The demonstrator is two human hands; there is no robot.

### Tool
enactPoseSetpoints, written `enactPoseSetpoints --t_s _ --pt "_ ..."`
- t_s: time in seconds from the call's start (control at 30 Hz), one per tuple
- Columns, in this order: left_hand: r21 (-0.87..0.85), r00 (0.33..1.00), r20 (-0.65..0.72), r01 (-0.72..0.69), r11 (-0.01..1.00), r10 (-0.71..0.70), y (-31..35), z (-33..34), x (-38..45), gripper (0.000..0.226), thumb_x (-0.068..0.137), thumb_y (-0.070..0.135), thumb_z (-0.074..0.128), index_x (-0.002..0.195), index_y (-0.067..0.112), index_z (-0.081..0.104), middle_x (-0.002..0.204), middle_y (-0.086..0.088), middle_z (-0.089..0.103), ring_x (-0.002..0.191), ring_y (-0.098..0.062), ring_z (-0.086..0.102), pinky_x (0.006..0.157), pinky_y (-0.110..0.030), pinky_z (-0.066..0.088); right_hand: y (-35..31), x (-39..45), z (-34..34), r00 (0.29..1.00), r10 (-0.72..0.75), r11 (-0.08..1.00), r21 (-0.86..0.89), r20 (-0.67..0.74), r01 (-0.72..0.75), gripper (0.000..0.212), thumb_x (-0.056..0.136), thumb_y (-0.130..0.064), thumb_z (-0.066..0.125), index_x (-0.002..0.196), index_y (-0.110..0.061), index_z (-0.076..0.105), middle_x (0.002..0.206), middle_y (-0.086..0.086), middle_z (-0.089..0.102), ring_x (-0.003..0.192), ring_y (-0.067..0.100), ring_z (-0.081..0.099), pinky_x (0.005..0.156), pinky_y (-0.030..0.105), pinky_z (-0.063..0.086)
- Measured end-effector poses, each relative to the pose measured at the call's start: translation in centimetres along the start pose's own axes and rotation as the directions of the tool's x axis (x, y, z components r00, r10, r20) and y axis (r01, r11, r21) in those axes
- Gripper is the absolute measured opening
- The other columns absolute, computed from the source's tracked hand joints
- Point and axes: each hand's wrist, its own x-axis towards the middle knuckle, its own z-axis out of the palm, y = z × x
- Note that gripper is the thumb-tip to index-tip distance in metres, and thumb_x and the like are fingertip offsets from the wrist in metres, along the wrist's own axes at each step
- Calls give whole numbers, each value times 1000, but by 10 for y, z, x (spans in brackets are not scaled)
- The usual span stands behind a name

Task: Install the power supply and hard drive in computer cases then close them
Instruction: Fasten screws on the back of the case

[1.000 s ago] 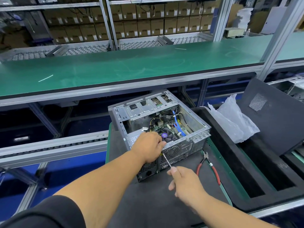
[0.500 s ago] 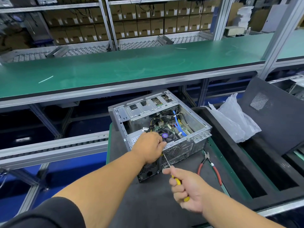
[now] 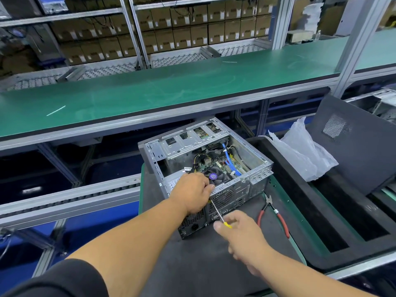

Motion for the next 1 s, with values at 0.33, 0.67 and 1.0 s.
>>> enactPoseSetpoints --t_s 0.33,0.67,1.0 --pt "19 1000 15 3 1000 -4 1 -1 1 44 103 39 47 61 26 39 75 7 46 78 -23 52 74 -35 36 -2 -1 0 996 77 986 143 43 -82 21 105 -27 57 106 -11 71 81 5 78 52 16 62 48 27 47" --pt "20 1000 5 -8 1000 8 0 -1 0 45 103 38 48 61 27 38 77 5 49 78 -24 53 72 -34 34 -1 2 -2 990 101 965 233 103 -122 28 95 -33 71 104 -7 66 75 8 71 46 17 48 40 22 32" --pt "1 1000 -10 -5 1000 5 -1 1 0 45 102 38 48 60 26 38 77 4 51 74 -22 48 71 -33 30 -3 0 -6 958 182 867 424 220 -263 34 104 -33 61 108 0 68 86 15 77 56 19 63 49 27 52"
